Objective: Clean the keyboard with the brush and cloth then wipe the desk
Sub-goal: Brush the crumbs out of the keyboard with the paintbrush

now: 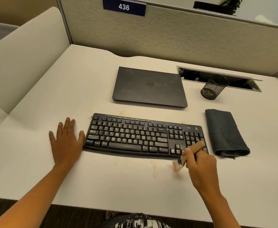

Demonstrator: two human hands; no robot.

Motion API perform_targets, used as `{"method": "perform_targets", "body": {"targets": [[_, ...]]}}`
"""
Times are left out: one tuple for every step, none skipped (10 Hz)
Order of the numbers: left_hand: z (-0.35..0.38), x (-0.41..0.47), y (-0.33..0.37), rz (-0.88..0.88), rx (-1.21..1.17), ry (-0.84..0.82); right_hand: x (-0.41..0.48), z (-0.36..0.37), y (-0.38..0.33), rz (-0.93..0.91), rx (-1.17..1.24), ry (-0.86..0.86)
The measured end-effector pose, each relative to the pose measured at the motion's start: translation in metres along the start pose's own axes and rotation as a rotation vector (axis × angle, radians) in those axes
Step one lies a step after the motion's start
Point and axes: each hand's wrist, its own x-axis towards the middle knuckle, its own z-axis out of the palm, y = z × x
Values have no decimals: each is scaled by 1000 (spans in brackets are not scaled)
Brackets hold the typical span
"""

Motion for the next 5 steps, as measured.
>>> {"method": "perform_targets", "body": {"targets": [[0,1,0,4,-1,8,-1,-2,2,13,2,35],[0,-1,0,3,-3,15,-2,-6,1,-45,49,122],[0,0,-1,1,-11,25,0,-6,3,-56,63,128],[-9,10,9,-57,-102,41,10,-8,7,-120,83,161],[-17,15,25,-122,-246,58,21,-10,4,-187,79,183]]}}
